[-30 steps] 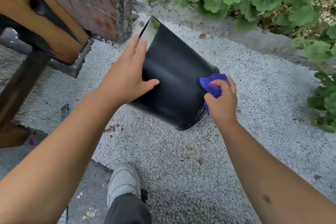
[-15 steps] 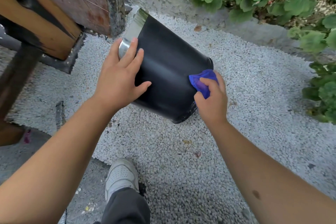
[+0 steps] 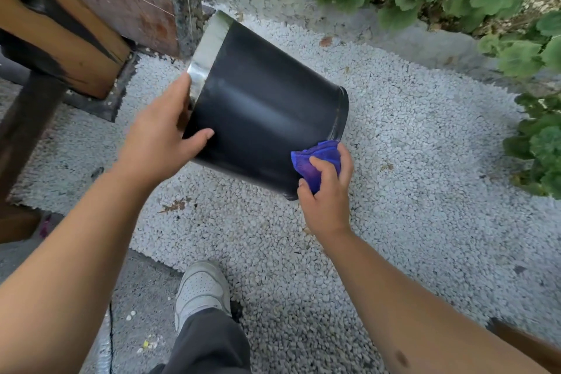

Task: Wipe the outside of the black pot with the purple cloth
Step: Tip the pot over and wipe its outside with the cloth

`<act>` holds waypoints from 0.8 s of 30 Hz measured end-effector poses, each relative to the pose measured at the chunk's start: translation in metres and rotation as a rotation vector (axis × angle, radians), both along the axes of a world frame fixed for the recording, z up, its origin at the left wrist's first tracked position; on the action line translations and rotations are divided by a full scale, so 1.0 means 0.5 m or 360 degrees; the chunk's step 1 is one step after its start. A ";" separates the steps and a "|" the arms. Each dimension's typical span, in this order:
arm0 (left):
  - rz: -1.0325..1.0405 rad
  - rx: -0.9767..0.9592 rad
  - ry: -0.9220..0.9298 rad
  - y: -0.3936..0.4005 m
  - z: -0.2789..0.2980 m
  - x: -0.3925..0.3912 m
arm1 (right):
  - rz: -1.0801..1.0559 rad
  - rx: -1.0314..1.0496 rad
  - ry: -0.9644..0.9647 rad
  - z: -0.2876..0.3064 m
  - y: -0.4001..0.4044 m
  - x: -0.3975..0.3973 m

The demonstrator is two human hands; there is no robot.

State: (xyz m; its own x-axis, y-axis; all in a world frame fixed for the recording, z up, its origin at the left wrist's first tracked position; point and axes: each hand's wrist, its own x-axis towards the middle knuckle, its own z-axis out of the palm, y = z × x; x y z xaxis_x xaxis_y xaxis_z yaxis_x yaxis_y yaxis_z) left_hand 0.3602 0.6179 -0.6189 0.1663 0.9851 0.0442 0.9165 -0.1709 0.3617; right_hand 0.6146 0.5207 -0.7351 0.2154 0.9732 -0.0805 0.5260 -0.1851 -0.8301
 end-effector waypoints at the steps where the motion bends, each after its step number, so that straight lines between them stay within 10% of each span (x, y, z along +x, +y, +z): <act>1: -0.0015 -0.0017 -0.0016 -0.010 -0.001 0.002 | -0.0014 0.0025 0.0036 -0.001 0.003 0.000; 14: -0.0339 -0.0069 -0.0590 0.094 0.138 0.060 | -0.0266 -0.0389 0.0986 0.128 0.200 0.151; 18: -0.0307 -0.0336 0.0132 0.065 0.103 0.048 | 0.0119 -0.0554 0.0728 0.123 0.207 0.144; 24: -0.0329 -0.0306 0.0310 0.074 0.105 0.082 | 0.0111 -0.0676 0.0668 0.122 0.226 0.154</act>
State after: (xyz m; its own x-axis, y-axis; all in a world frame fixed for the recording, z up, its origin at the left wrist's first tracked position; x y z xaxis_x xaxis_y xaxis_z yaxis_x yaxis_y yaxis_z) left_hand 0.4010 0.6547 -0.5662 0.3501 0.9170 -0.1913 0.9247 -0.3057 0.2269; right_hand 0.6916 0.6336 -0.6741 0.0179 0.8479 -0.5299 0.1921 -0.5230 -0.8304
